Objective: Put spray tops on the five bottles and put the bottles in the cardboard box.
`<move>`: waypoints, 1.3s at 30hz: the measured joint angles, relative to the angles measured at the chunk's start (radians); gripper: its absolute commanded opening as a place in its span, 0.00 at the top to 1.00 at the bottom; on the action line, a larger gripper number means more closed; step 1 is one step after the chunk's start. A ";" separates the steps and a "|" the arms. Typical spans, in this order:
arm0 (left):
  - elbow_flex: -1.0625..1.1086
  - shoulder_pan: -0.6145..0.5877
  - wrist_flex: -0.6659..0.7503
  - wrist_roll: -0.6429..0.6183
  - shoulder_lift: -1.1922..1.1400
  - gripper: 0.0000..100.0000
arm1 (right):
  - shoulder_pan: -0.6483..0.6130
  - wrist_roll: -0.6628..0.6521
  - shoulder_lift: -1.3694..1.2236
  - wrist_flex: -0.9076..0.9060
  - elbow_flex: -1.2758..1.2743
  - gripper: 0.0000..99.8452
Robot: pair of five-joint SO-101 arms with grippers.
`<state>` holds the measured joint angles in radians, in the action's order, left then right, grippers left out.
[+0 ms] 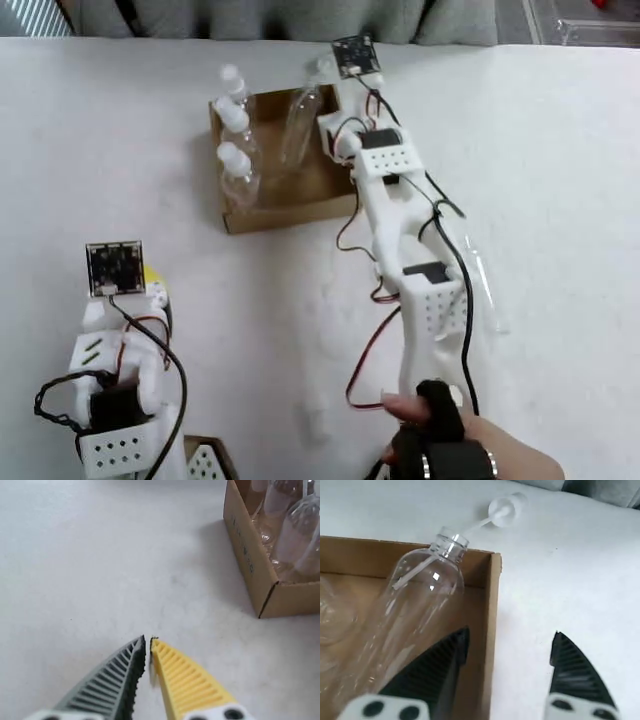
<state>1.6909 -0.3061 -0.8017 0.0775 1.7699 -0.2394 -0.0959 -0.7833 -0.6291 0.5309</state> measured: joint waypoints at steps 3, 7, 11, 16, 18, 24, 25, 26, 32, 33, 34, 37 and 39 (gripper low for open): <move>0.000 0.000 0.000 0.000 0.000 0.97 | 0.000 0.000 -0.054 -0.052 0.078 0.96; 0.000 0.000 0.000 0.000 0.000 0.97 | 0.000 0.000 -0.110 -0.112 0.169 0.96; 0.000 0.000 0.000 0.000 0.000 0.97 | 0.006 0.000 -0.132 -0.209 0.241 0.98; 0.000 0.000 0.000 0.000 0.000 0.97 | 0.005 0.000 -0.133 -0.327 0.295 0.99; 0.000 0.000 0.000 0.000 0.000 0.97 | 0.003 0.000 -0.133 -0.362 0.308 0.99; 0.000 0.000 0.000 0.000 0.000 0.97 | -0.017 0.000 -0.133 -0.462 0.321 0.99; 0.000 0.000 0.000 0.000 0.000 0.97 | -0.021 0.000 -0.133 -0.477 0.321 0.99; 0.000 0.000 0.000 0.000 0.000 0.97 | -0.026 0.000 -0.133 -0.496 0.321 0.99; 0.000 0.000 0.000 0.000 0.000 0.97 | -0.037 0.000 -0.133 -0.559 0.321 0.99; 0.000 0.000 0.000 0.000 0.000 0.97 | -0.037 0.000 -0.133 -0.562 0.321 0.99; 0.000 0.000 0.000 0.000 0.000 0.97 | -0.037 0.000 -0.133 -0.574 0.321 0.99; 0.000 0.000 0.000 0.000 0.000 0.97 | -0.038 0.000 -0.133 -0.623 0.321 0.99; 0.000 0.000 0.000 0.000 0.000 0.97 | -0.043 0.000 -0.133 -0.655 0.321 0.99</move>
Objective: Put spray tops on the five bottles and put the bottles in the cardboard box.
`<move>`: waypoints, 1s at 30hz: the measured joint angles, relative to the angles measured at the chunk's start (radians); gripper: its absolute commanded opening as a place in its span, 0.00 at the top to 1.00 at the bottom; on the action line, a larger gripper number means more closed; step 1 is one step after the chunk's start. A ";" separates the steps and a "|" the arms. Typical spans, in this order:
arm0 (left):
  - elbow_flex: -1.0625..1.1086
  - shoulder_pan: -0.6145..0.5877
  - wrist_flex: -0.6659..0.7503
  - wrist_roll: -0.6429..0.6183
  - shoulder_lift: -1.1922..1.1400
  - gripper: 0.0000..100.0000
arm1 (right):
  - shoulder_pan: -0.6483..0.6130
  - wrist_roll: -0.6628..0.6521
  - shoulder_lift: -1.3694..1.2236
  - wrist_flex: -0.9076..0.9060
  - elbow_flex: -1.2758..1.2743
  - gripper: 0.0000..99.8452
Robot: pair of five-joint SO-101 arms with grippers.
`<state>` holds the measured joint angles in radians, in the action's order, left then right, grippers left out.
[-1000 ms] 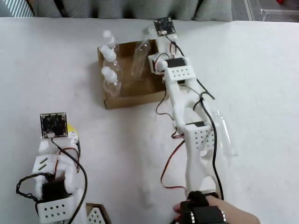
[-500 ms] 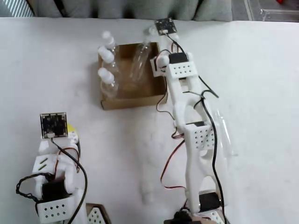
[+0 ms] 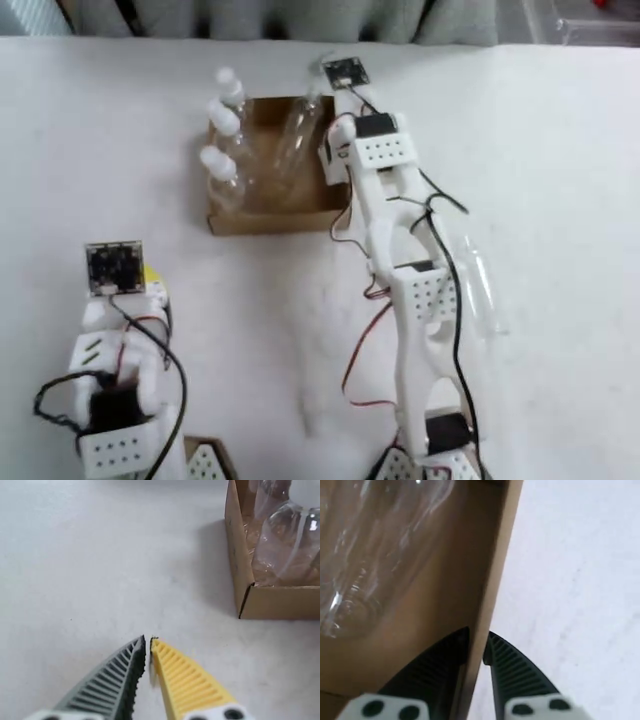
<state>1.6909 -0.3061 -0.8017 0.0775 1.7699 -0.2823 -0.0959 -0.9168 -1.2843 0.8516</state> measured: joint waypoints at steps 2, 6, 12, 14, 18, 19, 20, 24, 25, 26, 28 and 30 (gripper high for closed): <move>0.000 0.000 0.000 0.000 0.000 0.97 | -0.005 0.000 0.002 -0.032 0.000 0.99; 0.000 0.000 0.000 0.000 0.000 0.97 | -0.021 0.000 0.012 -0.087 0.000 0.99; 0.000 0.000 0.000 0.000 0.000 0.97 | -0.032 0.000 0.014 -0.129 0.000 0.99; 0.000 0.000 0.000 0.000 0.000 0.97 | -0.034 0.000 0.014 -0.153 0.000 0.99; 0.000 0.000 0.000 0.000 0.000 0.97 | -0.048 0.000 0.026 -0.207 0.000 0.99; 0.000 0.000 0.000 0.000 0.000 0.97 | -0.049 0.000 0.026 -0.219 0.000 0.99; 0.000 0.000 0.000 0.000 0.000 0.97 | -0.051 0.000 0.026 -0.227 0.000 0.99; 0.000 0.000 0.000 0.000 0.000 0.97 | -0.051 0.000 0.028 -0.247 0.000 0.99; 0.000 0.000 0.000 0.000 0.000 0.97 | -0.051 0.000 0.029 -0.258 0.000 0.99; 0.000 0.000 0.000 0.000 0.000 0.97 | -0.052 0.000 0.029 -0.270 0.000 0.99; 0.000 0.000 0.000 0.000 0.000 0.97 | -0.054 0.000 0.029 -0.287 0.000 0.99; 0.000 0.000 0.000 0.000 0.000 0.97 | -0.054 0.000 0.029 -0.295 0.000 0.99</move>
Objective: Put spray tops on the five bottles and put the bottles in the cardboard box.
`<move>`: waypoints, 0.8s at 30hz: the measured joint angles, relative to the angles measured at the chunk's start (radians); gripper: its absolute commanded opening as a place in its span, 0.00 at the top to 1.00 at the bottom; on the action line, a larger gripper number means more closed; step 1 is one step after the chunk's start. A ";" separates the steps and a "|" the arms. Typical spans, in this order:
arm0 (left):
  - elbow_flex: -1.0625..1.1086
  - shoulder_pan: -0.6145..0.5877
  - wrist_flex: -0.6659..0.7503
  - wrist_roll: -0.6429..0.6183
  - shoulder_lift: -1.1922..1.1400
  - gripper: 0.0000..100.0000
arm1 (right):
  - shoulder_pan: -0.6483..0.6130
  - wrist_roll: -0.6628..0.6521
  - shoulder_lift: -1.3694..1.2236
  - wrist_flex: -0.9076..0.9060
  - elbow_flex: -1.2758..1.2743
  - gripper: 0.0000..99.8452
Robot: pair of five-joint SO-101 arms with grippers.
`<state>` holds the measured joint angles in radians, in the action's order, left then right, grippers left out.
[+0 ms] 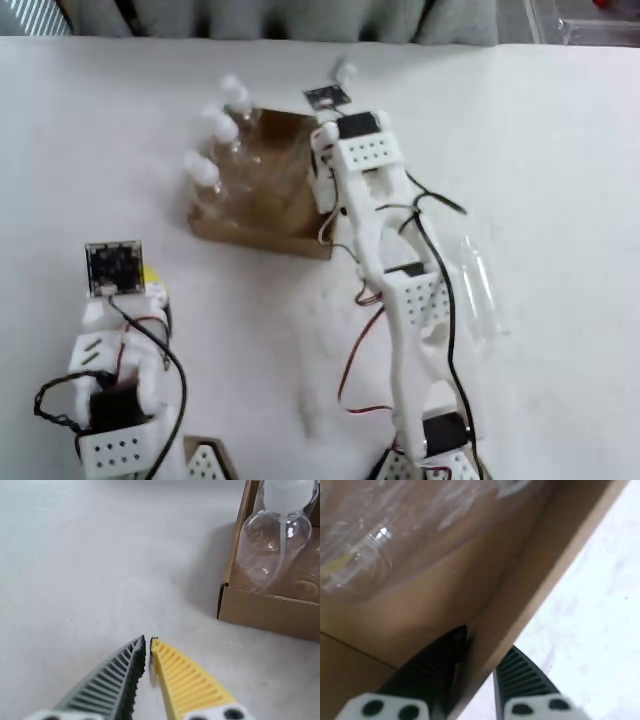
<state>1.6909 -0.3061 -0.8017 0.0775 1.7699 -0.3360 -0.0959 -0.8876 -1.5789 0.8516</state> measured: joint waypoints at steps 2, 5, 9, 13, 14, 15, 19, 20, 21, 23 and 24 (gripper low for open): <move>0.000 0.000 0.000 0.000 0.000 0.97 | 0.000 0.000 0.000 -0.014 0.000 0.99; 0.000 0.000 0.000 0.000 0.000 0.97 | 0.000 0.000 0.000 -0.034 0.000 0.99; 0.000 0.000 0.000 0.000 0.000 0.97 | -0.006 0.000 0.000 -0.063 0.000 0.99; 0.000 0.000 0.000 0.000 0.000 0.97 | -0.008 0.000 0.000 -0.078 0.000 0.99; 0.000 0.000 0.000 0.000 0.000 0.97 | -0.008 0.002 0.002 -0.081 0.000 0.99; 0.000 0.000 0.000 0.000 0.000 0.97 | -0.008 0.002 0.008 -0.084 0.000 0.99; 0.000 0.000 0.000 0.000 0.000 0.97 | -0.008 0.002 0.009 -0.077 0.000 0.99; 0.000 0.000 0.000 0.000 0.000 0.97 | -0.008 0.002 0.009 -0.069 0.000 0.99; 0.000 0.000 0.000 0.000 0.000 0.97 | -0.008 0.002 0.009 -0.064 0.000 0.99; 0.000 0.000 0.000 0.000 0.000 0.97 | -0.008 0.002 0.009 -0.061 0.000 0.99; 0.000 0.000 0.000 0.000 0.000 0.97 | -0.008 0.002 0.009 -0.072 0.000 0.99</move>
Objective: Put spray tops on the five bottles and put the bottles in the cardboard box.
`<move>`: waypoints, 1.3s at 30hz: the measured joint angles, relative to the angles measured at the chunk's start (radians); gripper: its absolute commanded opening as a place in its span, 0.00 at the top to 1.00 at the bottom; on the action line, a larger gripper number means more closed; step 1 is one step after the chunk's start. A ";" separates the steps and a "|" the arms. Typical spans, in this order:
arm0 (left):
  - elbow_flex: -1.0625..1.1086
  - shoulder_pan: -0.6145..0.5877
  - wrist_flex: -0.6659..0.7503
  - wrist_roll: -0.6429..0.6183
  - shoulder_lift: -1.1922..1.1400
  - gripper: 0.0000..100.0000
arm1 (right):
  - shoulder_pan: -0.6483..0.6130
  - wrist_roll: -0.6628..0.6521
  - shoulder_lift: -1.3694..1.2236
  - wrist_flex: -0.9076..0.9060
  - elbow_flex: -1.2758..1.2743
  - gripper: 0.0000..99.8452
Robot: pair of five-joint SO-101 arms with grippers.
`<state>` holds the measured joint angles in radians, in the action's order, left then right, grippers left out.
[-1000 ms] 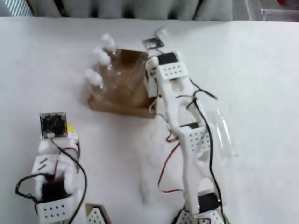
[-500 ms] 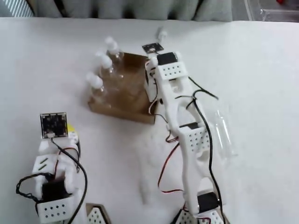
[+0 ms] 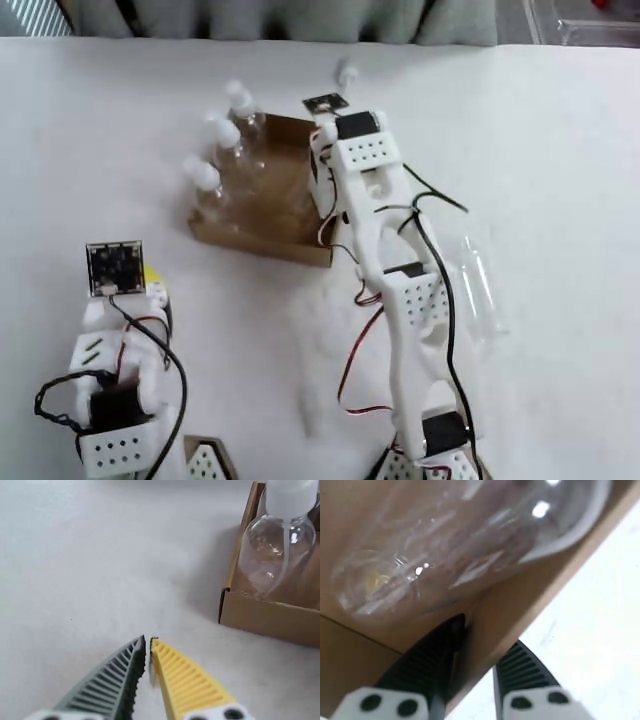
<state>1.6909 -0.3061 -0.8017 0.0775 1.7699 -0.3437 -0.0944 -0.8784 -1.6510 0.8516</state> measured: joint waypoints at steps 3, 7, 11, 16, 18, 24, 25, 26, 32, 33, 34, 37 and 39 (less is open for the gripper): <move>0.000 0.000 0.000 0.000 0.000 0.97 | -0.002 -0.034 0.002 -0.028 0.000 0.99; 0.000 0.000 0.000 0.000 0.000 0.97 | -0.003 -0.123 0.023 -0.032 0.000 0.93; 0.000 0.000 0.000 0.000 0.000 0.97 | -0.005 -0.144 0.051 -0.034 0.000 0.79; 0.000 0.000 0.000 0.000 0.000 0.97 | -0.005 -0.155 0.061 -0.034 0.000 0.80; 0.000 0.000 0.000 0.000 0.000 0.97 | -0.005 -0.158 0.061 -0.034 0.000 0.79; 0.000 0.000 0.000 0.000 0.000 0.97 | 0.012 -0.160 0.149 -0.034 0.000 0.79; 0.000 0.000 0.000 0.000 0.000 0.97 | 0.023 -0.160 0.170 -0.034 0.000 0.79; 0.000 0.000 0.000 0.000 0.000 0.97 | 0.034 -0.160 0.192 -0.034 0.000 0.79; 0.000 0.000 0.000 0.000 0.000 0.97 | 0.101 -0.158 0.293 -0.034 0.000 0.80; 0.000 0.000 0.000 0.000 0.000 0.97 | 0.109 -0.158 0.299 -0.034 0.000 0.80; 0.000 0.000 0.000 0.000 0.000 0.97 | 0.115 -0.158 0.302 -0.034 0.000 0.80; 0.000 0.000 0.000 0.000 0.000 0.97 | 0.120 -0.158 0.302 -0.034 0.000 0.82; 0.000 0.000 0.000 0.000 0.000 0.97 | 0.115 -0.158 0.302 -0.031 0.000 0.87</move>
<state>1.6909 -0.3061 -0.8017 0.0775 1.7699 -0.2286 -0.2524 -0.5762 -1.6817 0.8516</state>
